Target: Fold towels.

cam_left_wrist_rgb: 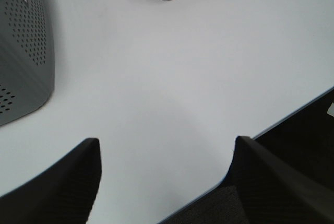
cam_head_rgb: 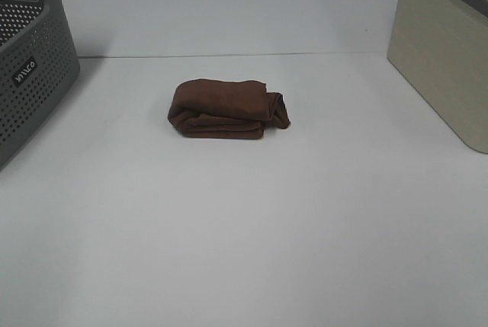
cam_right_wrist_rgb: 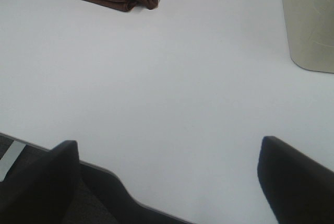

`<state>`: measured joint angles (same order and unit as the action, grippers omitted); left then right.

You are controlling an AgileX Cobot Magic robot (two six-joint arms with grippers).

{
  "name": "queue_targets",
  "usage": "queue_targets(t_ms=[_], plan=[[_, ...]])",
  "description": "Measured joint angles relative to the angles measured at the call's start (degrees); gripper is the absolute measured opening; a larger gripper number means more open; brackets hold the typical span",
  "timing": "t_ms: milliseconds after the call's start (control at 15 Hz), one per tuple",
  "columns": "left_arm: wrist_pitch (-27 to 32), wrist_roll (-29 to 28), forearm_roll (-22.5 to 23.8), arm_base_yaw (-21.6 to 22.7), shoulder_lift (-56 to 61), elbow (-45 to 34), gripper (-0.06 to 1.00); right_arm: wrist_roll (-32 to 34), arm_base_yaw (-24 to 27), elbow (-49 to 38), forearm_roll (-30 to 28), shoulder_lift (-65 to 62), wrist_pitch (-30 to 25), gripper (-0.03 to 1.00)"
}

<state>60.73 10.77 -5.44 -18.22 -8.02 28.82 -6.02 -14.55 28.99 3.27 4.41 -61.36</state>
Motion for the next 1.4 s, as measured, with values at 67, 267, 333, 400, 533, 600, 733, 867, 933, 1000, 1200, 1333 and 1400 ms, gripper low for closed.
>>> queue_targets(t_ms=[67, 267, 333, 400, 533, 600, 733, 867, 933, 1000, 1200, 1333, 1400], plan=[[-0.06, 0.0, -0.06, 0.0, 0.0, -0.11, 0.68, 0.0, 0.0, 0.0, 0.06, 0.0, 0.06, 0.87], [-0.11, 0.17, -0.06, 0.0, 0.0, -0.11, 0.68, 0.0, 0.0, 0.0, 0.11, 0.0, 0.06, 0.87], [-0.11, 0.17, -0.06, 0.0, 0.0, -0.11, 0.68, 0.0, 0.0, 0.0, 0.11, 0.0, 0.06, 0.87], [-0.11, 0.17, -0.06, 0.0, 0.0, -0.11, 0.68, 0.0, 0.0, 0.0, 0.11, 0.0, 0.06, 0.87], [-0.11, 0.17, -0.06, 0.0, 0.0, -0.11, 0.68, 0.0, 0.0, 0.0, 0.11, 0.0, 0.06, 0.87], [-0.11, 0.23, -0.06, 0.97, 0.0, -0.11, 0.68, -0.06, 0.0, 0.0, 0.11, 0.0, 0.06, 0.87], [-0.11, 0.23, -0.06, 5.84, 0.0, -0.11, 0.68, -0.06, 0.0, 0.0, 0.17, 0.0, 0.06, 0.87], [-0.11, 0.23, -0.06, 11.34, 0.46, -0.11, 0.68, -0.06, 1.38, 0.0, 0.57, 0.0, 0.06, 0.87], [-0.11, 0.23, -0.06, 12.72, 0.97, -0.11, 0.68, -0.06, 4.01, 0.0, 0.97, 0.0, 0.06, 0.87], [-0.11, 0.23, -0.06, 15.07, 2.46, -0.17, 0.68, -0.06, 5.5, 0.0, 1.03, 0.0, 0.06, 0.87], [-0.11, 0.23, -0.06, 17.59, 8.08, -0.17, 0.68, -0.06, 12.49, 0.0, 1.26, 0.0, 0.06, 0.87], [-0.11, 0.23, -0.06, 17.76, 8.19, -0.17, 0.68, -0.06, 13.64, 0.0, 1.26, -0.86, 0.06, 0.87], [-0.11, 0.23, -0.06, 17.76, 8.19, -0.17, 0.68, -0.06, 13.64, 0.0, 1.38, -2.01, 0.06, 0.87]])
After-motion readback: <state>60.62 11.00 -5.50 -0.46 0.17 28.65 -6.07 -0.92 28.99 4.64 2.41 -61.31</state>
